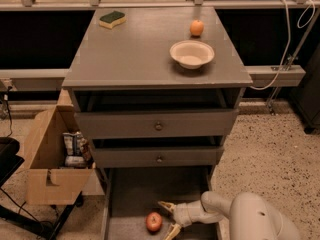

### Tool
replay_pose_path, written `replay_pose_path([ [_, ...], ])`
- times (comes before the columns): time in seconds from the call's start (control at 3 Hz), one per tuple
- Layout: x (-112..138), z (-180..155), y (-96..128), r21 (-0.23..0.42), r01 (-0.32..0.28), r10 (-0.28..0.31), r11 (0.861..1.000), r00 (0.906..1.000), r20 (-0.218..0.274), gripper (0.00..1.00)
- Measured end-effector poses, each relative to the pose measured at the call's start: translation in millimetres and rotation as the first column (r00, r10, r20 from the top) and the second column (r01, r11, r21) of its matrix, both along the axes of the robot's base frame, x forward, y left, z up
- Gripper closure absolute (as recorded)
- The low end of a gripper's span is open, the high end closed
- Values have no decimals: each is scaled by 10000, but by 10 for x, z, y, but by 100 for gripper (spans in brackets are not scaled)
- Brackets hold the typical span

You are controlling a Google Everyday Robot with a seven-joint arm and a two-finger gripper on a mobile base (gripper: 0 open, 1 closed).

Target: Pick apple from bottom drawer and place on counter

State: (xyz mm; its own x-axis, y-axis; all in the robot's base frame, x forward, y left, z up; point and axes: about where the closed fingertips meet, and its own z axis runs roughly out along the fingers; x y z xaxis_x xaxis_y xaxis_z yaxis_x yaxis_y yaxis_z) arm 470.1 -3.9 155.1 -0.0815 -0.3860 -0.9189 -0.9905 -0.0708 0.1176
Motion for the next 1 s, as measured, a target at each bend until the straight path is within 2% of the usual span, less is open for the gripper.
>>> replay_pose_path([
  [0.33, -54, -53, 246, 480, -145, 145, 9987, 9999, 4, 16],
  [0.67, -53, -103, 442, 813, -375, 368, 9960, 9993, 98, 40],
  [1.0, 10, -214, 573, 743, -707, 692, 9947, 9973, 231, 63],
])
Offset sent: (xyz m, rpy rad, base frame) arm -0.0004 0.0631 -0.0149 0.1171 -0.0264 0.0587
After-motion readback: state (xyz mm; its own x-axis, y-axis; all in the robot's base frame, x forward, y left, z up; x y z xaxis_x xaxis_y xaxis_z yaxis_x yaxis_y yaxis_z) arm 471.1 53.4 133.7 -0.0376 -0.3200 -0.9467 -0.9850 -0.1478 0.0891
